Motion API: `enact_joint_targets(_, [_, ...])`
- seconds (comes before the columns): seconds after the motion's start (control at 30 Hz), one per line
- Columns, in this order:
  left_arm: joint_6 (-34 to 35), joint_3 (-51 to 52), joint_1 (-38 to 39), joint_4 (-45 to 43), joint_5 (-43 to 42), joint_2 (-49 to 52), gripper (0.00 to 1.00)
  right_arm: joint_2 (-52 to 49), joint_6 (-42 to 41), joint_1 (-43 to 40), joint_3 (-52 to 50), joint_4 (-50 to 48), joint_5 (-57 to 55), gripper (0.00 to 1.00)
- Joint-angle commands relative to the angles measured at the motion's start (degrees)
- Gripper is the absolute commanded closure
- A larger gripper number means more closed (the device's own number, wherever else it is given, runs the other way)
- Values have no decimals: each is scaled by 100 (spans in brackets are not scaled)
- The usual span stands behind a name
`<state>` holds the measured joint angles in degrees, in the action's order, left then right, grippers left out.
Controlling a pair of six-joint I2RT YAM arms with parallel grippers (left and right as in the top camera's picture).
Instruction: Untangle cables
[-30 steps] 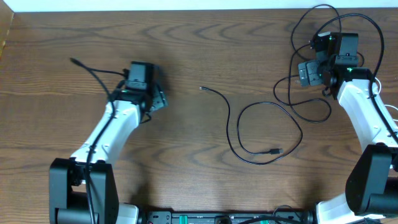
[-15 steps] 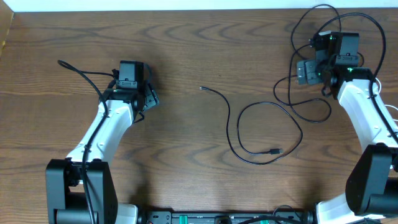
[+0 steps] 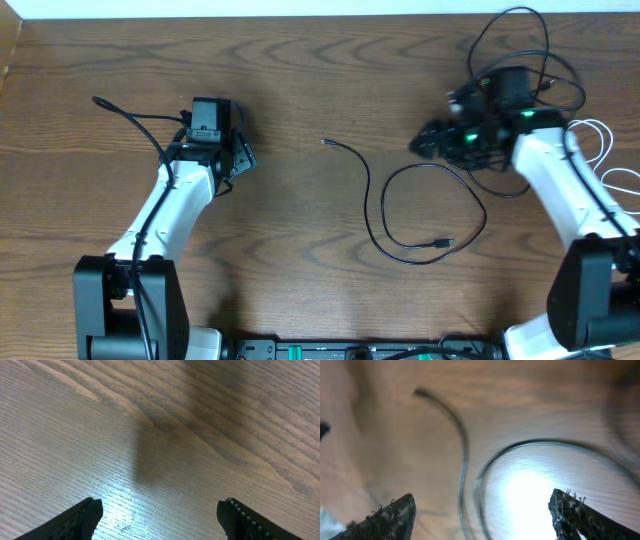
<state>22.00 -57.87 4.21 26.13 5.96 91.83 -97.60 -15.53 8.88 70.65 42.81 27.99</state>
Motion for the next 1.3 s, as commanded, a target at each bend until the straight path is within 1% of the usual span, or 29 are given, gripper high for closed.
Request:
enact_joint_targets(0.0, [-74, -96, -28, -7, 72, -11, 21, 9, -164, 575, -101, 28, -396, 18])
enact_joint_targets(0.1, [-74, -96, -28, -4, 72, -11, 21, 9, -341, 1082, -125, 37, -1117, 13])
enact_joint_targets(0.2, [-74, -90, -28, -4, 72, -11, 21, 9, -966, 1526, -192, 26, -1740, 13])
enact_joint_targets(0.27, [-74, -87, -28, -4, 72, -11, 21, 9, -1346, 1766, -256, 26, -2149, 15])
enact_joint_targets(0.47, [-74, -87, -28, -4, 72, -11, 21, 7, -2208, 2352, -527, 9, -3178, 15])
enact_joint_targets(0.53, [-74, -85, -28, -4, 72, -11, 21, 7, -2391, 2472, -643, -83, -3283, 14])
enact_joint_targets(0.8, [-74, -85, -28, -4, 72, -11, 21, 7, -2581, 2804, -1244, -1005, -3276, 14])
enact_joint_targets(1.07, [-74, -85, -28, -2, 72, -11, 21, 7, -2577, 2949, -1504, -1585, -3279, 16])
enact_joint_targets(1.1, [-74, -85, -28, -4, 72, -11, 21, 7, -2527, 2957, -1521, -1635, -3268, 16])
enact_joint_targets(1.17, [-74, -85, -28, -2, 72, -11, 21, -2, -1980, 2955, -1508, -1731, -3069, 21])
enact_joint_targets(1.2, [-74, -85, -28, -2, 72, -11, 21, -2, -1755, 2931, -1469, -1703, -2946, 22])
enact_joint_targets(1.27, [-74, -85, -28, -4, 72, -11, 21, -2, -1676, 2839, -1285, -1414, -2741, 22])
